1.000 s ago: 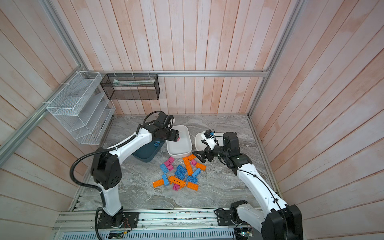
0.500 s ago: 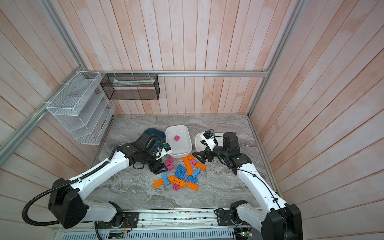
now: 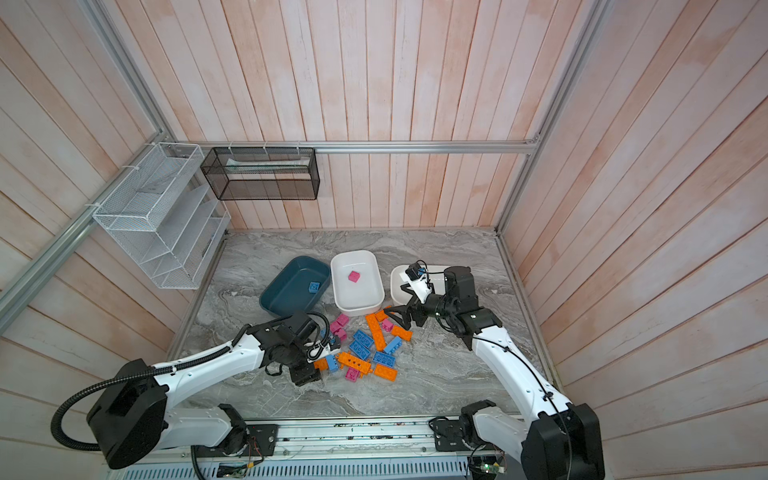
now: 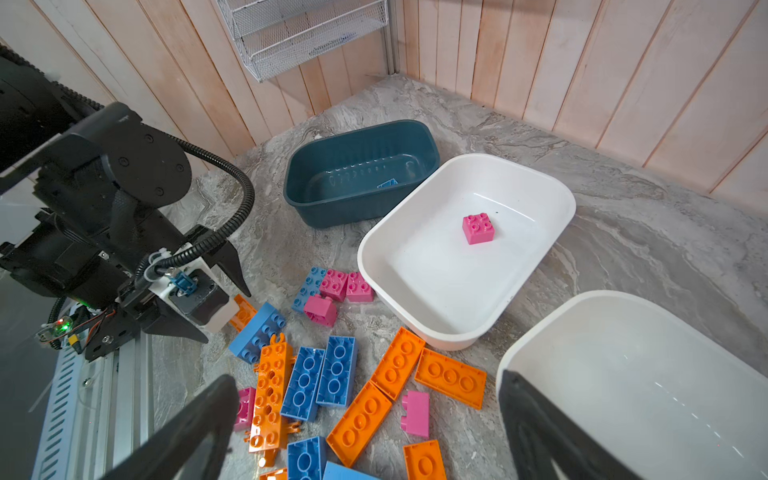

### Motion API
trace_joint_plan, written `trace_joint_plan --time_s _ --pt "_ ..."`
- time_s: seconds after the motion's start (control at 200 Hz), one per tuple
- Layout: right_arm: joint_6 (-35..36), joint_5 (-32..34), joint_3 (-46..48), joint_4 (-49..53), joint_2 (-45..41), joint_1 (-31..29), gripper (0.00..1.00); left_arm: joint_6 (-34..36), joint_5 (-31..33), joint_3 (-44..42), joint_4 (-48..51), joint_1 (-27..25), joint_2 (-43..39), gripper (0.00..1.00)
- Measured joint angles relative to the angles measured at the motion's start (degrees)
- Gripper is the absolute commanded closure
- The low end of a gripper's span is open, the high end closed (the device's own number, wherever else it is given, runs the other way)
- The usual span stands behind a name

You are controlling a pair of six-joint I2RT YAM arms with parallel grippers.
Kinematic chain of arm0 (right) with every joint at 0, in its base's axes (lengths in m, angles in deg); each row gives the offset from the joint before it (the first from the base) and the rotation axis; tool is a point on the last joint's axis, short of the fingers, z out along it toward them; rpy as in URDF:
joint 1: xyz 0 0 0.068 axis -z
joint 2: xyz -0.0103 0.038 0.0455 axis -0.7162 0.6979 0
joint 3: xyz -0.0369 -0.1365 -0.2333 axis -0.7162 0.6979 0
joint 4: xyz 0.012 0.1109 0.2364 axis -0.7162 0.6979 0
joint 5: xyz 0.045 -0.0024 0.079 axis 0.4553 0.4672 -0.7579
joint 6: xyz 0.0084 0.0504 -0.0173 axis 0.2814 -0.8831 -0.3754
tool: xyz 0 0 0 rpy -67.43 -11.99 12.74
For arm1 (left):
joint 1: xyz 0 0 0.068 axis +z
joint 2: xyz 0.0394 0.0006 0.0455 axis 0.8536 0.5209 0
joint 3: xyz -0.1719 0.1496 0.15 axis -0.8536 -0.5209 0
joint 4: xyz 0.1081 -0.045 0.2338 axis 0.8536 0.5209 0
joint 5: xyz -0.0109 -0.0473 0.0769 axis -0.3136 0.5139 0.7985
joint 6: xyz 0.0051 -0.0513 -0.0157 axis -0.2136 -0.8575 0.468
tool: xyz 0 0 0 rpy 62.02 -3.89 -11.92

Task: Sort the legos into containers by color
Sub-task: 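Lower the left gripper to the pile and grasp an orange brick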

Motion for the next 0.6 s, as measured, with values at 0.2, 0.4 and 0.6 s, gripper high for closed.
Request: trace_joint_plan --time_s 0.2,0.4,0.6 --pt "0.5 0.0 0.0 1.0 -0.1 0.0 0.02 0.5 2.4 -0.8 -4.2 -0.5 2.6 0.46" --pt "0.5 0.0 0.2 1.4 -0.2 0.0 0.02 1.3 3.3 -1.5 -7.1 -1.2 4.3 0.57" --pt "0.5 0.0 0.3 1.6 -0.2 0.0 0.02 1.6 3.2 -1.4 -7.8 -1.5 4.5 0.71"
